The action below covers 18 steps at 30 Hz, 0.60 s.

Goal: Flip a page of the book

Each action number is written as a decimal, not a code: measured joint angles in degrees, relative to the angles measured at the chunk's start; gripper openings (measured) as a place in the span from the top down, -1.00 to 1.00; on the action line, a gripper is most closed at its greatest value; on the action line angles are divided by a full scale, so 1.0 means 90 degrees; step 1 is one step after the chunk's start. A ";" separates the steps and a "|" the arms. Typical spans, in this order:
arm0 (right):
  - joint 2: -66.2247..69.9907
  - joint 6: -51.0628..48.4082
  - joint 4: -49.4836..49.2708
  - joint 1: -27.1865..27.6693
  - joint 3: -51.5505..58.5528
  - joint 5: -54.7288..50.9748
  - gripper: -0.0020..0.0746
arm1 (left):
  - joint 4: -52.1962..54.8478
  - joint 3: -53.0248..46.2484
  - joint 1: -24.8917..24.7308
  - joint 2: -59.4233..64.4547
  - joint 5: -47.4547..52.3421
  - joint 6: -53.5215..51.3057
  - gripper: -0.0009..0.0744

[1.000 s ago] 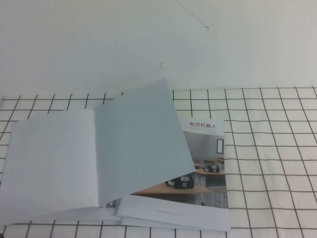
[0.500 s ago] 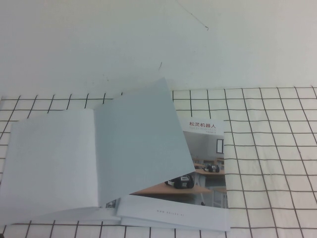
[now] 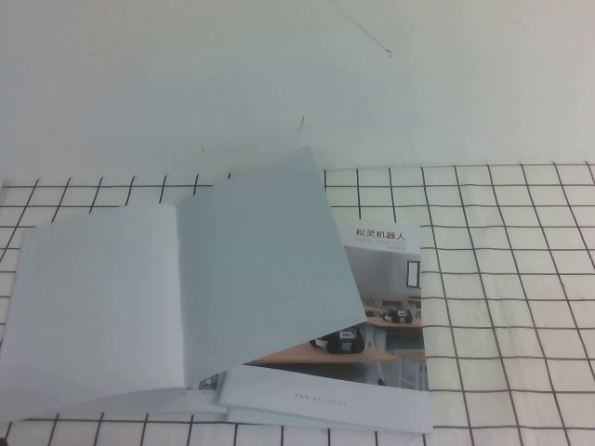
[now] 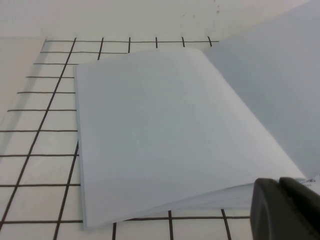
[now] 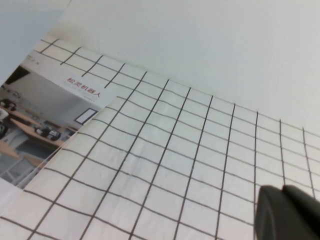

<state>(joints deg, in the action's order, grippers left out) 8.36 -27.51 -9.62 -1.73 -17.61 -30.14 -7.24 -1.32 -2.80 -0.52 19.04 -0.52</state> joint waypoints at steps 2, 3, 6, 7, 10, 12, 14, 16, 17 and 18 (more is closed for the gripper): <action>0.0000 0.0207 0.0000 0.0000 0.0127 -0.0010 0.95 | 0.0000 0.0000 0.0000 0.0000 0.0000 0.0000 0.98; 0.0000 0.0291 0.0000 0.0000 0.0219 -0.0010 0.95 | 0.0000 0.0000 0.0000 0.0000 0.0000 0.0000 0.98; 0.0000 0.0577 0.0000 0.0000 0.0715 0.0151 0.95 | 0.0000 0.0000 0.0000 0.0000 0.0000 0.0000 0.98; 0.0000 0.0635 0.0000 0.0000 0.0896 0.0246 0.95 | 0.0000 0.0000 0.0000 0.0000 0.0000 0.0000 0.98; -0.0042 0.0856 0.0114 0.0000 0.1312 0.0425 0.95 | 0.0000 0.0000 0.0000 0.0000 0.0000 0.0000 0.98; -0.0176 0.1277 0.0397 0.0000 0.1504 0.0499 0.95 | 0.0000 0.0000 0.0000 0.0000 0.0010 0.0000 0.98; -0.0362 0.2034 0.0966 0.0000 0.1667 0.0542 0.95 | 0.0000 0.0000 0.0000 0.0000 0.0010 0.0000 0.98; -0.0574 0.2917 0.1579 0.0000 0.1803 0.0542 0.95 | 0.0000 0.0000 0.0000 0.0000 0.0010 0.0000 0.98; -0.0704 0.3332 0.1914 0.0000 0.1887 0.0552 0.95 | 0.0000 0.0000 0.0000 0.0000 0.0010 0.0000 0.98; -0.0808 0.3623 0.2206 0.0000 0.1966 0.0569 0.95 | 0.0000 0.0000 0.0000 0.0000 0.0010 0.0000 0.98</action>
<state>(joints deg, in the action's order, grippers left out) 1.08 5.09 10.24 -1.73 0.08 -25.02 -7.24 -1.32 -2.80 -0.52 19.13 -0.52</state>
